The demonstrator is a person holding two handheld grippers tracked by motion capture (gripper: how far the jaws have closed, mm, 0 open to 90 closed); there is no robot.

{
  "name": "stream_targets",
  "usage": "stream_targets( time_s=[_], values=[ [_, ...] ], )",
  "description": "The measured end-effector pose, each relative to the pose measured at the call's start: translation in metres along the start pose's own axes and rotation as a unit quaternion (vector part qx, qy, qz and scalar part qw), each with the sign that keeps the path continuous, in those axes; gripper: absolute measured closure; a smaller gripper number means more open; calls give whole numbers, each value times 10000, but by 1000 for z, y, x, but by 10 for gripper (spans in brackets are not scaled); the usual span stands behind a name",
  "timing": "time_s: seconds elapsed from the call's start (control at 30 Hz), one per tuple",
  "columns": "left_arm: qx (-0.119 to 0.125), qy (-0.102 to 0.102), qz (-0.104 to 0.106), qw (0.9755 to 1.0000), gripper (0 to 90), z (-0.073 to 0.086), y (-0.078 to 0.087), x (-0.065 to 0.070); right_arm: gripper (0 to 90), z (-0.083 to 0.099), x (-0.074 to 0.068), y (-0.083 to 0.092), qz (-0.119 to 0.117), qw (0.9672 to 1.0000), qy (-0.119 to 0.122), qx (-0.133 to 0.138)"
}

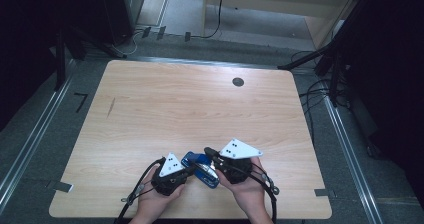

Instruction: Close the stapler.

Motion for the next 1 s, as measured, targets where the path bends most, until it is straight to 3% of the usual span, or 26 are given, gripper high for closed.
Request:
stream_targets(
  time_s=[0.47, 0.77, 1.0],
  values=[
    [-90, -115, -41, 9999, 900, 0, -1, 3, 900, 45, 8, 13, 113, 9991, -363, -200],
    [-132, -126, -27, 9998, 900, 1, 0, 3, 900, 61, 6, 16, 119, 9984, -471, -283],
    [-140, -142, -12, 9998, 900, 1, 0, 3, 900, 68, -1, 17, 189, 9984, -379, -367]
  ],
)
Point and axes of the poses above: each handheld gripper's, and its own axes: y roughly backward along the jaws, z roughly out of its underside, x roughly to its right, the point moved 2 cm from there along -y, roughly forward along the jaws, and after that the axes turned 2 degrees about -y, right-handed, at the moved point
